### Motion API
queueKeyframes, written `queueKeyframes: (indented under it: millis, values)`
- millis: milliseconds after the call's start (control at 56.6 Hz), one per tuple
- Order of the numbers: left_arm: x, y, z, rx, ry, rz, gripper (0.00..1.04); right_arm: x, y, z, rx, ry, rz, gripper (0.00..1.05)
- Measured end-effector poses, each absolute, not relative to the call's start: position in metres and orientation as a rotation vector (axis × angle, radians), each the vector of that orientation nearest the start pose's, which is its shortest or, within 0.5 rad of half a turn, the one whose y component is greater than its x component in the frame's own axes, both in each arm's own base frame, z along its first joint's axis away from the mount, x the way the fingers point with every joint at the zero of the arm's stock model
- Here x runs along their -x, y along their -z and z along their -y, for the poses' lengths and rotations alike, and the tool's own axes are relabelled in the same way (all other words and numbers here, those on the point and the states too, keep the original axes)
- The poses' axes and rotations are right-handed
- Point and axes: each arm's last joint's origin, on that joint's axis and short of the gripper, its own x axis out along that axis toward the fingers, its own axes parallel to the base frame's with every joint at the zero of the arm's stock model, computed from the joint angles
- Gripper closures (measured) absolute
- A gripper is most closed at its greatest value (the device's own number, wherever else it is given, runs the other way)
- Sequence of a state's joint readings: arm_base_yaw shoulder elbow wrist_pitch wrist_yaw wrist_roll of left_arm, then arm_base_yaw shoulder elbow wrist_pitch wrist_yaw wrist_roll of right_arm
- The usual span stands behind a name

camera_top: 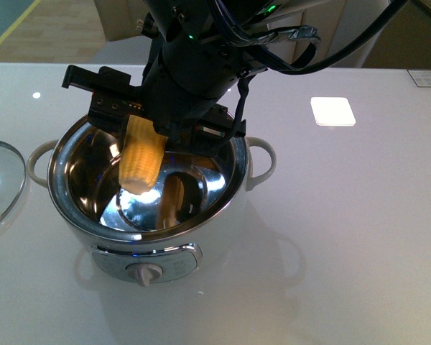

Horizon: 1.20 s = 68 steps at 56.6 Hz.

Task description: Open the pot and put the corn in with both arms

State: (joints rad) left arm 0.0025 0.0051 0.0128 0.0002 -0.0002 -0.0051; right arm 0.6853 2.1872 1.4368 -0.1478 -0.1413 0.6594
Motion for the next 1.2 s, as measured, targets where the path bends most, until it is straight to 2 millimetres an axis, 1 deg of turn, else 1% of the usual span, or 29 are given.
queueKeyframes:
  millis: [53, 106, 159, 247, 265, 336, 495, 530, 583, 618, 671, 742, 795, 901, 936, 1042, 1113, 1131, 1201]
  values:
    - [-0.097, -0.167, 0.0, 0.005, -0.003, 0.008, 0.07, -0.348, -0.12, -0.287, -0.342, -0.436, -1.09, 0.28]
    - [-0.097, -0.167, 0.0, 0.005, -0.003, 0.008, 0.07, -0.348, -0.123, -0.28, -0.351, -0.424, -1.088, 0.17]
    - [-0.097, -0.167, 0.0, 0.005, -0.003, 0.008, 0.07, -0.347, -0.128, -0.27, -0.365, -0.408, -1.075, 0.07]
    - [-0.097, -0.167, 0.0, 0.005, -0.003, 0.008, 0.07, -0.346, -0.139, -0.252, -0.391, -0.379, -1.033, 0.09]
    - [-0.097, -0.167, 0.0, 0.005, -0.003, 0.008, 0.07, -0.345, -0.144, -0.244, -0.404, -0.367, -1.013, 0.09]
    - [-0.097, -0.167, 0.0, 0.005, -0.003, 0.008, 0.07, -0.343, -0.155, -0.226, -0.431, -0.343, -0.955, 0.09]
    - [-0.097, -0.167, 0.0, 0.005, -0.003, 0.008, 0.07, -0.333, -0.189, -0.17, -0.49, -0.275, -0.813, 0.09]
    - [-0.097, -0.167, 0.0, 0.005, -0.003, 0.008, 0.07, -0.327, -0.198, -0.152, -0.486, -0.24, -0.772, 0.09]
    - [-0.097, -0.167, 0.0, 0.005, -0.003, 0.008, 0.07, -0.321, -0.207, -0.134, -0.486, -0.209, -0.734, 0.09]
    - [-0.097, -0.167, 0.0, 0.005, -0.003, 0.008, 0.07, -0.314, -0.215, -0.117, -0.471, -0.173, -0.693, 0.09]
    - [-0.097, -0.167, 0.0, 0.005, -0.003, 0.008, 0.07, -0.306, -0.222, -0.102, -0.452, -0.144, -0.659, 0.09]
    - [-0.097, -0.167, 0.0, 0.005, -0.003, 0.008, 0.07, -0.287, -0.234, -0.077, -0.412, -0.116, -0.604, 0.09]
    - [-0.097, -0.167, 0.0, 0.005, -0.003, 0.008, 0.07, -0.274, -0.24, -0.065, -0.38, -0.103, -0.573, 0.09]
    - [-0.097, -0.167, 0.0, 0.005, -0.003, 0.008, 0.07, -0.248, -0.249, -0.043, -0.332, -0.076, -0.529, 0.09]
    - [-0.097, -0.167, 0.0, 0.005, -0.003, 0.008, 0.07, -0.236, -0.254, -0.034, -0.314, -0.056, -0.499, 0.09]
    - [-0.097, -0.167, 0.0, 0.005, -0.002, 0.008, 0.07, -0.23, -0.259, -0.031, -0.289, -0.05, -0.452, 0.1]
    - [-0.097, -0.167, 0.0, 0.005, -0.002, 0.008, 0.07, -0.228, -0.249, -0.029, -0.174, -0.006, -0.251, 0.21]
    - [-0.097, -0.167, 0.0, 0.005, -0.003, 0.008, 0.07, -0.228, -0.247, -0.028, -0.169, -0.003, -0.228, 0.23]
    - [-0.097, -0.167, 0.0, 0.005, -0.003, 0.008, 0.07, -0.217, -0.234, -0.024, -0.09, -0.004, -0.098, 0.35]
